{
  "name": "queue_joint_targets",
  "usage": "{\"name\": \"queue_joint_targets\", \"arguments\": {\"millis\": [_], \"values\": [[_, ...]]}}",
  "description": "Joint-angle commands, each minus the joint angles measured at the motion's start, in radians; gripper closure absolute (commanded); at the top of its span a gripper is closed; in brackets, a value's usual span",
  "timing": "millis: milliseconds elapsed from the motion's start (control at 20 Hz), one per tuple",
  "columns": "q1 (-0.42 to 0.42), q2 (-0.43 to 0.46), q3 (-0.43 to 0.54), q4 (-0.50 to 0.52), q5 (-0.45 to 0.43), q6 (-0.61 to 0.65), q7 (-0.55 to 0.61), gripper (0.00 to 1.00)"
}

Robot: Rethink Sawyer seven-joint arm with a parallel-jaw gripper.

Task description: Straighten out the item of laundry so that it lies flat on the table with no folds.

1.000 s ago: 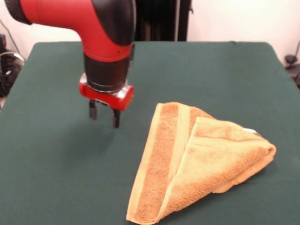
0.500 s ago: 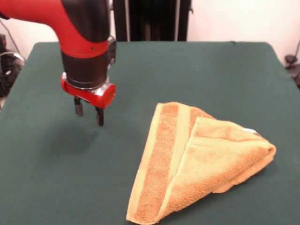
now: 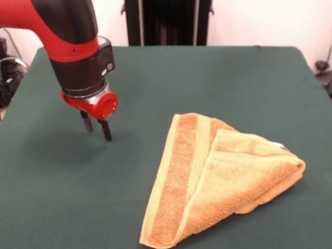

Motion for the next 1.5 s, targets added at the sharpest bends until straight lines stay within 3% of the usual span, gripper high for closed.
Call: {"name": "queue_joint_targets", "arguments": {"millis": [50, 450, 750, 1500], "values": [[-0.007, 0.078, 0.231, 0.171, 0.059, -0.083, -0.037, 0.00], [0.004, 0.070, 0.231, 0.136, -0.022, -0.071, -0.097, 0.00], [-0.044, 0.092, 0.300, 0.153, -0.069, -0.079, -0.178, 0.00], [-0.151, 0.219, 0.489, 0.113, -0.109, 0.066, -0.367, 0.00]]}}
